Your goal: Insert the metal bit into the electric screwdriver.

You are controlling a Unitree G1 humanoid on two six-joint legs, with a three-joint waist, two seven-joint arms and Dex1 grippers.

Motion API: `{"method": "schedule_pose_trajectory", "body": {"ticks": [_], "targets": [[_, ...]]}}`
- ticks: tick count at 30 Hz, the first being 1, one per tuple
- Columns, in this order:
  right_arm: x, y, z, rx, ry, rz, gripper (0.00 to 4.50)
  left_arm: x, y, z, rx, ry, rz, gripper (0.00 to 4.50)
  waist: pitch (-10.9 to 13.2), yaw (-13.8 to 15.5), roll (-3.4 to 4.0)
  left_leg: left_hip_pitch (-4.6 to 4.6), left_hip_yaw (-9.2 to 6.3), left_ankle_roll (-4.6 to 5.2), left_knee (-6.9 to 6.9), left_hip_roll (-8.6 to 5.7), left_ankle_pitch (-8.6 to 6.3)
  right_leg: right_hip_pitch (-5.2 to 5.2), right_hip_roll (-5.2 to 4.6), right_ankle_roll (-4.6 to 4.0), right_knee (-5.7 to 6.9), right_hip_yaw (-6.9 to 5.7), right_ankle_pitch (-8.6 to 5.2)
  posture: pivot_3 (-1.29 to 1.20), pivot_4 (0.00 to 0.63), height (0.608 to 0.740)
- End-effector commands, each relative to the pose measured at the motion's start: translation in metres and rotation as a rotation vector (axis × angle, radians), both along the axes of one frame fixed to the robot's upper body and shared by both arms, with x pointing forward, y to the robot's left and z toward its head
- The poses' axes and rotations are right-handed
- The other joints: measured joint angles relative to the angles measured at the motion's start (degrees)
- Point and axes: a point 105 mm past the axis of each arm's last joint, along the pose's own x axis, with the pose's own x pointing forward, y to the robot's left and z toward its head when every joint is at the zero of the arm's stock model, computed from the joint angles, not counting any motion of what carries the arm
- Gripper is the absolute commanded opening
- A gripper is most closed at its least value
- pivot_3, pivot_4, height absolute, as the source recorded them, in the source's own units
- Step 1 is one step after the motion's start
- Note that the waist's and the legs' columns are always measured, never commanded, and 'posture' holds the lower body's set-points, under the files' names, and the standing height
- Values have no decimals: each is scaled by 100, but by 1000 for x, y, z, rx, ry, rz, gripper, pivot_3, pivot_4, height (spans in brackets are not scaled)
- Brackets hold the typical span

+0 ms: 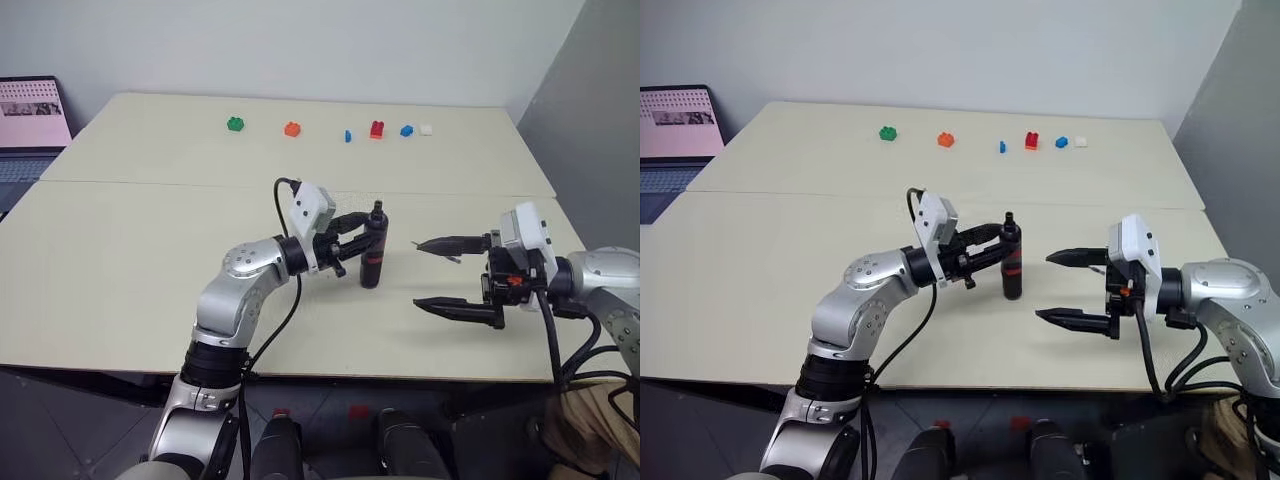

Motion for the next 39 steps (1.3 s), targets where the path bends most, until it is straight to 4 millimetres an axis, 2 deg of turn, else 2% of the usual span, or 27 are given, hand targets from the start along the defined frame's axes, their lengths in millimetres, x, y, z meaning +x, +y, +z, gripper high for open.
{"method": "schedule_pose_trajectory", "body": {"ticks": [1, 23, 28, 33, 39], "targets": [[-5, -1, 10, 0, -47, -3, 4500, -11, -4, 3, -4, -25, -48, 1635, 0, 12, 0, 0, 0, 0, 0, 0, 0, 1, 0, 0, 0, 0, 0, 0, 150, 740], [0, -7, 9, -29, -63, -46, 4500, -9, -8, 4, -11, -35, -44, 1635, 0, 68, 0, 7, 0, 0, 0, 0, 0, 7, 0, -11, -5, 1, -7, 0, 150, 740], [15, -16, 4, -110, -84, -120, 4500, -7, -9, 4, -16, -38, -44, 1635, 0, 68, 0, 7, 1, 0, 0, 0, 0, 7, 0, -12, -7, 1, -8, 0, 150, 740], [48, -41, -6, -309, -99, -257, 4500, -8, -12, 4, -14, -47, -52, 1635, 0, 67, 0, 8, 5, -1, 0, -1, 0, 6, -1, -25, -10, 4, -14, 0, 150, 740], [75, -54, -8, -423, -86, -316, 4500, -9, -17, 4, -16, -54, -54, 1635, 0, 67, 0, 8, 7, -1, -13, 0, 0, 4, -2, -19, -19, 5, -9, 0, 150, 740]]}}
